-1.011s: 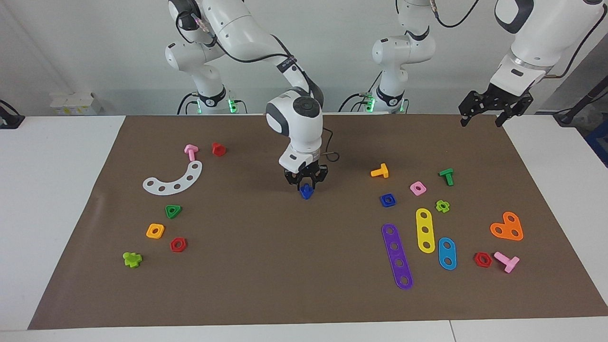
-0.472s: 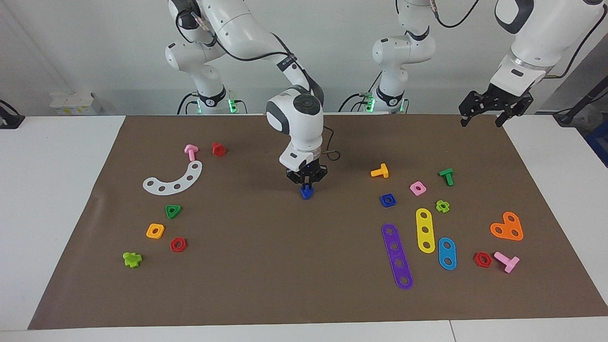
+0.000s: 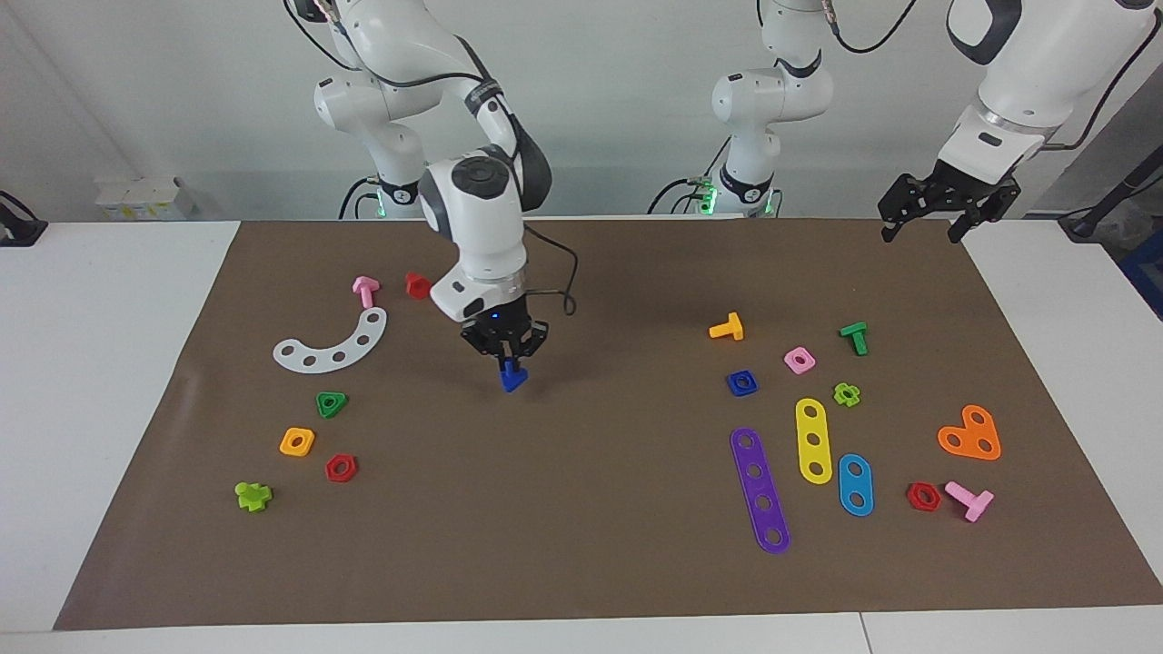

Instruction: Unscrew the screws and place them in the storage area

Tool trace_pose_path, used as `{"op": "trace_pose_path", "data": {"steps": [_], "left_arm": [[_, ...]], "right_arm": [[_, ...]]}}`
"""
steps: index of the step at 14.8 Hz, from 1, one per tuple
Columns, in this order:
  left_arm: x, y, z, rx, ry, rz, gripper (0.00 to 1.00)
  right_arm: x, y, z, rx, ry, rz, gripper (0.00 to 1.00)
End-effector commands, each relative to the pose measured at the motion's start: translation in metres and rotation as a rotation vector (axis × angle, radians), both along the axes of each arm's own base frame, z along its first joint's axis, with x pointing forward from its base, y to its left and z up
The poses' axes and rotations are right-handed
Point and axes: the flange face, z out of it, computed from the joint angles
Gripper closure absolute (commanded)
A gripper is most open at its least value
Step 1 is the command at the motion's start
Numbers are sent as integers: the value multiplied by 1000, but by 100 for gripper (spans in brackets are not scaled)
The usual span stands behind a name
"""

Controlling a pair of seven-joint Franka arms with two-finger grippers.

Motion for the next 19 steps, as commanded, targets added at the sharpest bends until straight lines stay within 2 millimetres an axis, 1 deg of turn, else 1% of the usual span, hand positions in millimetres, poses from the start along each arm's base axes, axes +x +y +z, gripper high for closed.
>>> {"op": "trace_pose_path", "data": {"steps": [1, 2, 3, 5, 6, 7, 10, 13, 14, 18, 19], "left_arm": [[3, 0, 3, -14, -8, 3, 0], [3, 0, 3, -14, -8, 1, 0], [3, 1, 3, -14, -8, 3, 0], [2, 1, 3, -14, -8, 4, 0], [1, 1, 3, -14, -6, 4, 0], [1, 2, 3, -14, -6, 7, 0], [0, 6, 3, -14, -2, 18, 0], [0, 6, 3, -14, 0, 18, 0], [0, 6, 3, -14, 0, 18, 0], [0, 6, 3, -14, 0, 18, 0], [0, 6, 3, -14, 0, 18, 0]], "right_arm": [[-4, -46, -9, -20, 13, -9, 100], [0, -65, -11, -28, 19, 0, 100], [6, -91, -13, -35, 23, 8, 100], [11, -132, -19, -38, 37, 21, 100], [10, -144, -23, -41, 46, 26, 100], [11, -151, -28, -40, 38, 35, 100], [12, -184, -49, -43, 49, 70, 100], [14, -209, -62, 12, 74, 92, 100], [14, -211, -66, 28, 79, 91, 100], [14, -204, -71, 34, 85, 103, 100], [13, -203, -71, 34, 85, 107, 47]]}}
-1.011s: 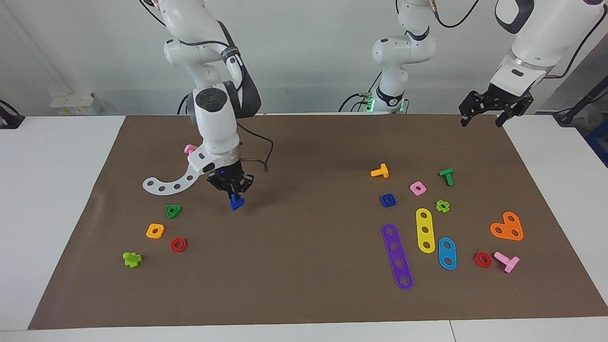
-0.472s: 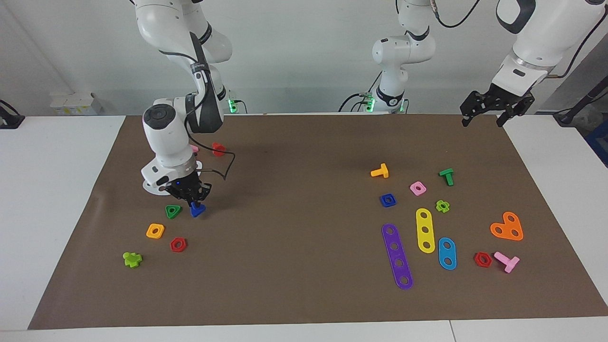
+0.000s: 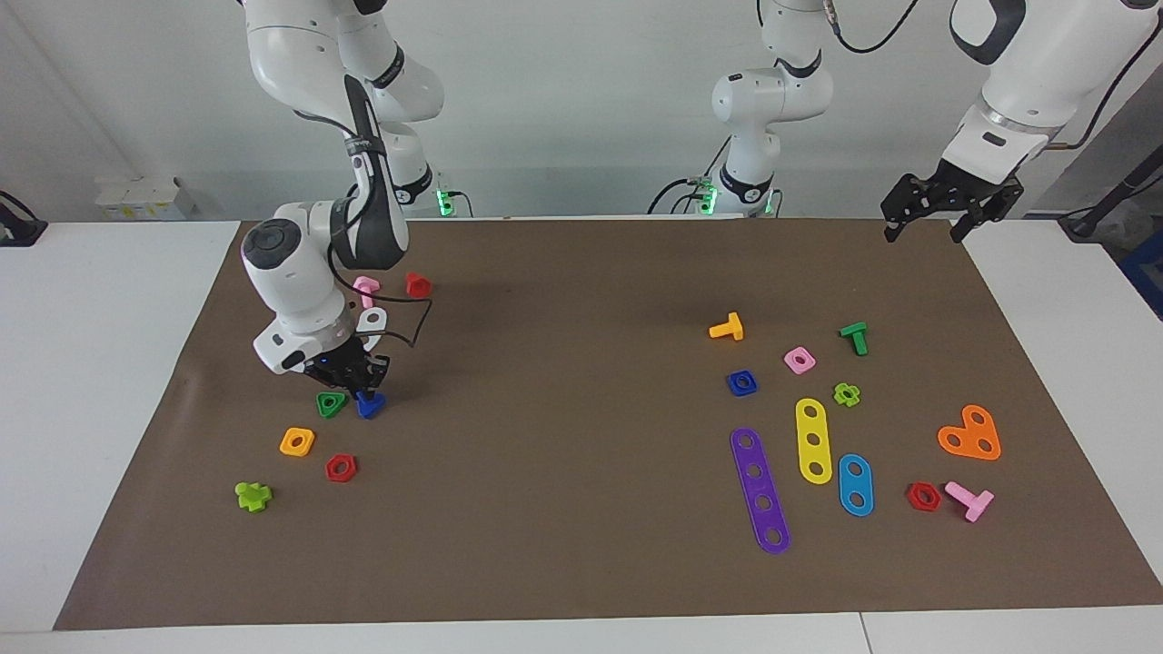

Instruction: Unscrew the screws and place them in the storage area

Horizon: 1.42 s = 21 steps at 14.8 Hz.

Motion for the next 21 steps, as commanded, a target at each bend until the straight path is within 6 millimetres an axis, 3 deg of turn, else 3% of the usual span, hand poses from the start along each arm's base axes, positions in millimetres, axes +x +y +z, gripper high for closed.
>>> {"op": "trace_pose_path", "data": {"steps": [1, 3, 5, 11, 15, 18, 21], "left_arm": [[0, 2, 3, -13, 0, 11, 0], [0, 2, 3, -13, 0, 11, 0], [0, 2, 3, -13, -2, 11, 0], [0, 2, 3, -13, 0, 11, 0], [0, 2, 3, -13, 0, 11, 0], [0, 2, 3, -13, 0, 11, 0], [0, 2, 3, -13, 0, 11, 0]], "right_arm": [[0, 1, -3, 21, -17, 12, 9], [1, 1, 5, 22, -21, -1, 2], [0, 1, 32, 22, -46, -25, 1], [-1, -8, 137, 17, -59, -136, 1], [-15, -10, 227, 16, -58, -160, 1], [-14, -13, 291, -3, -34, -157, 1], [-22, -13, 314, -26, -28, -147, 1]]}}
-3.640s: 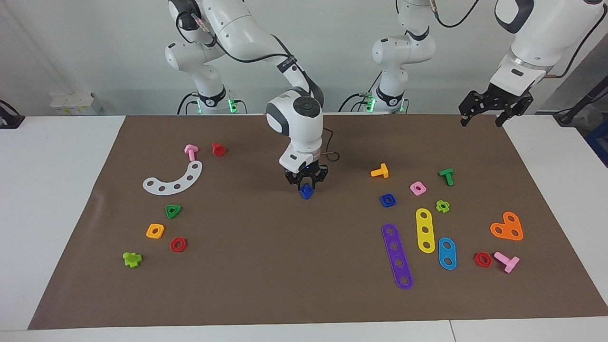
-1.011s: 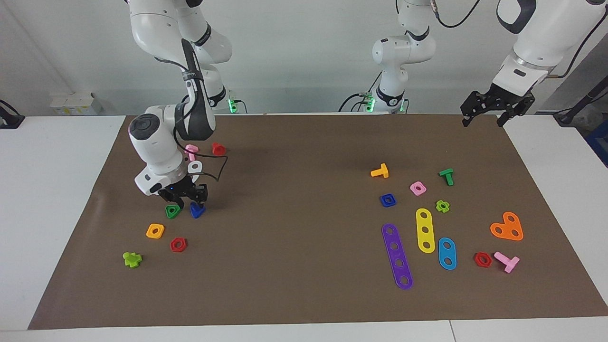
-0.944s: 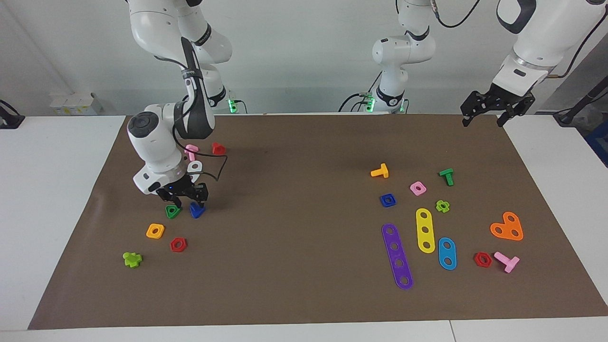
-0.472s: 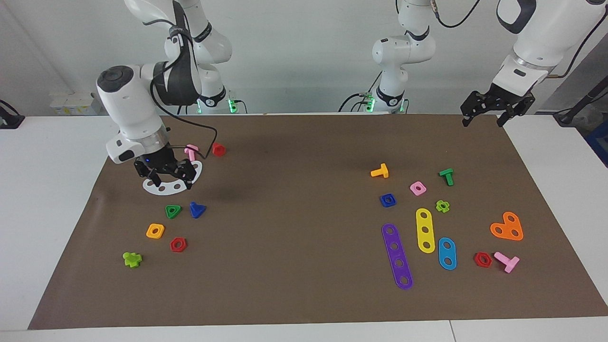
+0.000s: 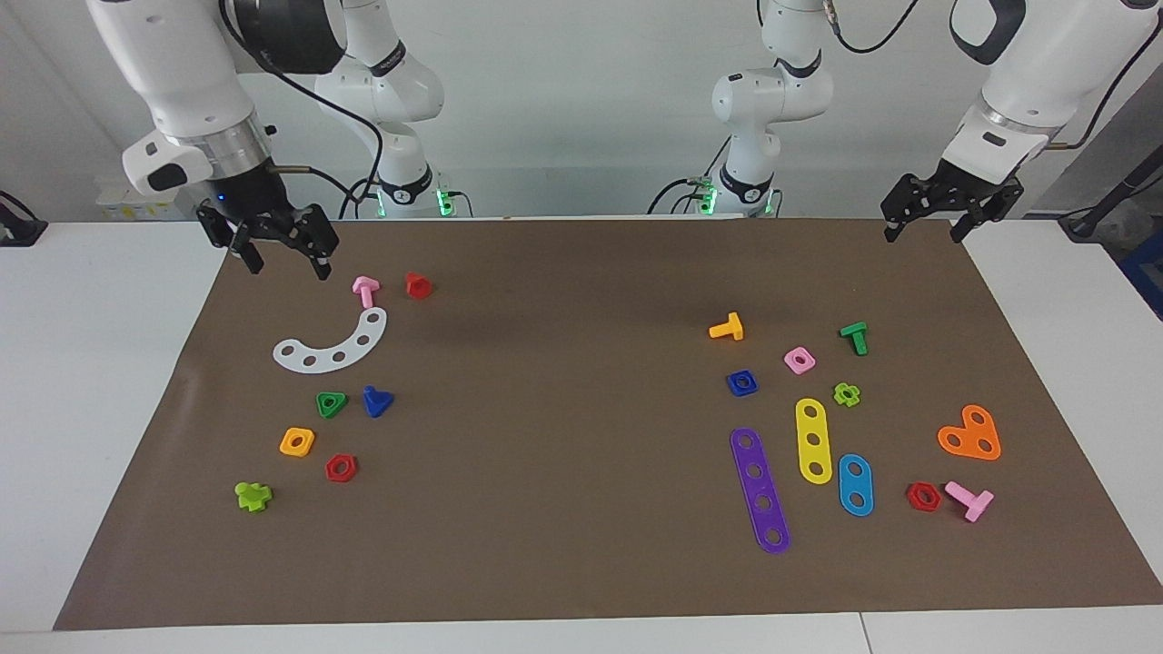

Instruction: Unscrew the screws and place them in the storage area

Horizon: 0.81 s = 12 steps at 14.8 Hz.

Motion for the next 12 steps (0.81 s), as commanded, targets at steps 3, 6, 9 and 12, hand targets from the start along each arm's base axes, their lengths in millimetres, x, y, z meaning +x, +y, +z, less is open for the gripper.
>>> {"op": "trace_pose_path", "data": {"steps": [3, 6, 9, 12], "left_arm": [[0, 2, 3, -13, -2, 11, 0], [0, 2, 3, -13, 0, 11, 0], [0, 2, 3, -13, 0, 11, 0], [0, 2, 3, -13, 0, 11, 0]], "right_arm": [[1, -2, 8, -20, 34, 0, 1], [-7, 5, 6, -23, 60, 9, 1], [-16, 9, -5, -25, 77, 9, 1], [-16, 9, -6, -25, 75, 14, 1]]}}
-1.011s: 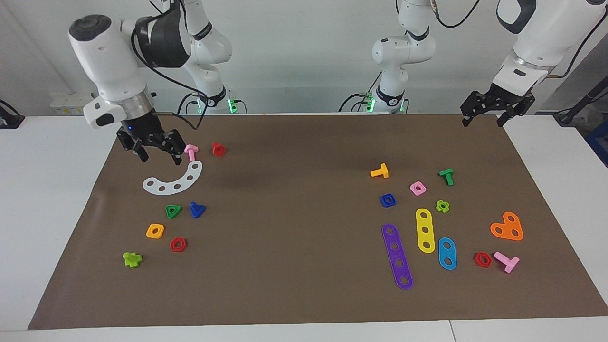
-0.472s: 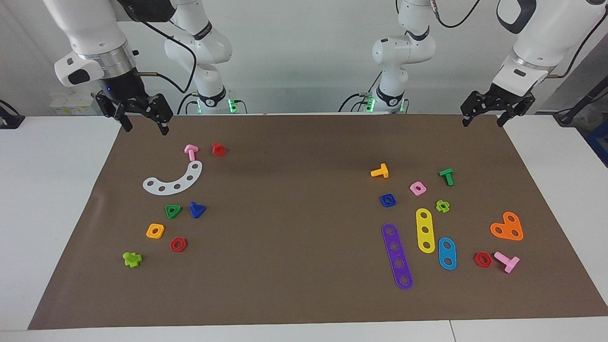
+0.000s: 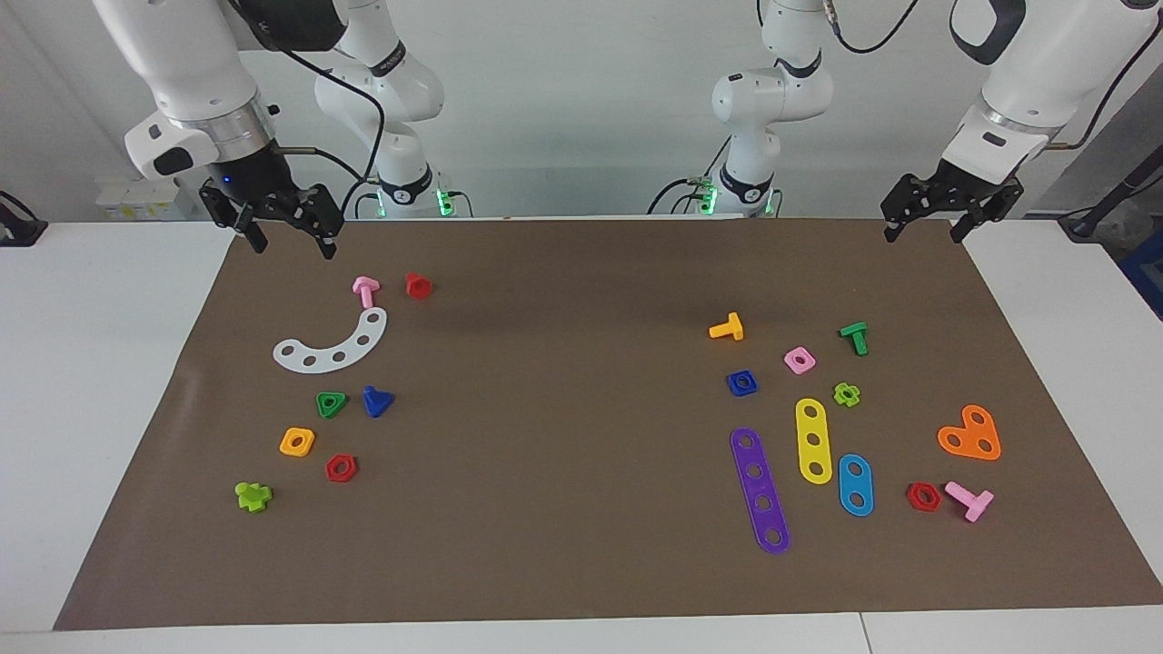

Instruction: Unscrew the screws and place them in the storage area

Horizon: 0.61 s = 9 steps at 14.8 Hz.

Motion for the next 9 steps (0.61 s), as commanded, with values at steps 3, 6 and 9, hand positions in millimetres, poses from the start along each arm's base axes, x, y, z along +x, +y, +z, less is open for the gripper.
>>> {"op": "trace_pose_path", "data": {"steps": [3, 6, 9], "left_arm": [[0, 2, 3, -13, 0, 11, 0], [0, 2, 2, -13, 1, 11, 0], [0, 2, 2, -13, 1, 11, 0]], "right_arm": [[-13, 0, -4, -21, 10, -9, 1], [-13, 0, -5, -22, 13, -3, 1], [-15, 1, -6, -22, 15, -4, 1]]}}
